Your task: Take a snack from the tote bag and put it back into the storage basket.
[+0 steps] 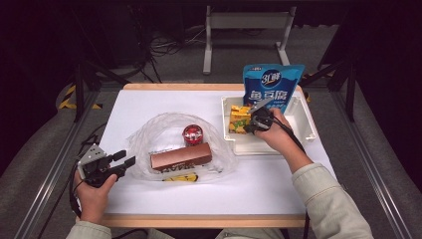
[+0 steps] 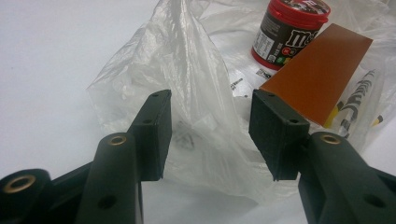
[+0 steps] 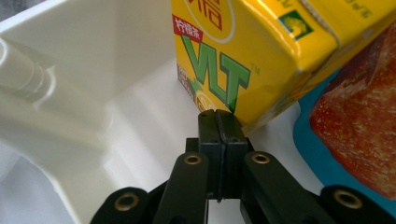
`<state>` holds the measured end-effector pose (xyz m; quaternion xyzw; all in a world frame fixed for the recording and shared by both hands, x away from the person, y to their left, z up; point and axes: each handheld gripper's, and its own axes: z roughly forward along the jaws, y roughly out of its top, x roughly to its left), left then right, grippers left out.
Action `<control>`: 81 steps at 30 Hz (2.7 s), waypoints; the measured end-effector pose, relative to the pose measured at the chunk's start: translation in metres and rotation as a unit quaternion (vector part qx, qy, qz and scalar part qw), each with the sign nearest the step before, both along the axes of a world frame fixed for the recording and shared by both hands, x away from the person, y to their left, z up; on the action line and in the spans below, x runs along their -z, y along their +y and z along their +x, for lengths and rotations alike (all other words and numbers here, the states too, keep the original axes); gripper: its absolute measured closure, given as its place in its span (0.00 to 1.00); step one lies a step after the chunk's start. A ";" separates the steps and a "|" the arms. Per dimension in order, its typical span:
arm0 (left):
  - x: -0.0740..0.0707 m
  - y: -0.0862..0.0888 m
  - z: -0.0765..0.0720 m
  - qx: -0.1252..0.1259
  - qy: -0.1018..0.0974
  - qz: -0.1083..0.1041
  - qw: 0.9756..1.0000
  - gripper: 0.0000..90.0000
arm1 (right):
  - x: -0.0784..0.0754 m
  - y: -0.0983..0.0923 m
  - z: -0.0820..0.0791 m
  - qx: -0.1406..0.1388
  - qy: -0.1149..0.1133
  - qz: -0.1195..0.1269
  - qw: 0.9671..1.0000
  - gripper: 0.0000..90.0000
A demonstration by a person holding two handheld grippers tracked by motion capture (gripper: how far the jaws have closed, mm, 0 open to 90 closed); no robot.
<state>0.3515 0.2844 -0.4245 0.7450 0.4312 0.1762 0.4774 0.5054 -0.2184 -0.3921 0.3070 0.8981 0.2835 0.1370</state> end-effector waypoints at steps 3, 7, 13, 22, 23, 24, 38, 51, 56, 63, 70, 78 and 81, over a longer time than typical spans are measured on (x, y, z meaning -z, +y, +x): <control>0.000 0.000 0.000 0.000 0.000 0.000 1.000 0.55 | 0.001 -0.001 0.000 0.007 -0.001 -0.002 1.000 1.00; 0.000 0.000 0.000 -0.002 0.001 -0.001 1.000 0.55 | 0.001 -0.004 0.001 0.019 0.000 -0.005 1.000 1.00; 0.000 0.000 0.000 -0.002 0.001 -0.001 1.000 0.55 | -0.002 -0.010 0.000 0.022 0.006 0.005 1.000 1.00; 0.000 -0.001 0.000 0.001 0.000 0.001 1.000 0.55 | -0.005 -0.024 0.003 0.062 -0.007 0.000 0.998 1.00; 0.000 -0.001 0.000 -0.001 0.001 -0.001 1.000 0.55 | -0.005 -0.023 0.003 0.070 -0.012 0.001 0.997 1.00; 0.000 -0.001 0.000 -0.001 0.001 -0.001 1.000 0.55 | -0.005 -0.023 0.004 0.075 -0.013 0.000 0.997 1.00; 0.000 0.000 0.000 0.000 0.001 0.000 1.000 0.55 | 0.003 -0.015 0.014 0.097 -0.036 0.014 0.995 1.00; 0.000 0.000 0.000 0.000 0.001 -0.001 1.000 0.55 | 0.003 -0.001 0.017 0.084 -0.042 0.012 0.996 1.00; 0.000 0.001 0.000 -0.001 0.000 -0.001 1.000 0.55 | 0.004 -0.002 0.016 0.089 -0.042 0.013 0.995 0.98; 0.000 0.000 0.000 0.000 0.001 0.000 1.000 0.55 | 0.002 -0.010 0.002 0.091 -0.034 0.017 0.995 1.00; 0.000 -0.001 0.000 -0.001 0.001 -0.001 1.000 0.55 | 0.000 -0.006 -0.013 0.065 -0.015 0.050 0.997 0.98; 0.000 -0.001 0.000 -0.001 0.001 0.000 1.000 0.55 | 0.004 0.007 -0.015 0.032 -0.038 0.085 0.995 0.94; 0.000 0.000 0.000 0.000 0.000 0.000 1.000 0.55 | 0.007 0.005 -0.011 0.037 -0.036 0.109 0.993 0.95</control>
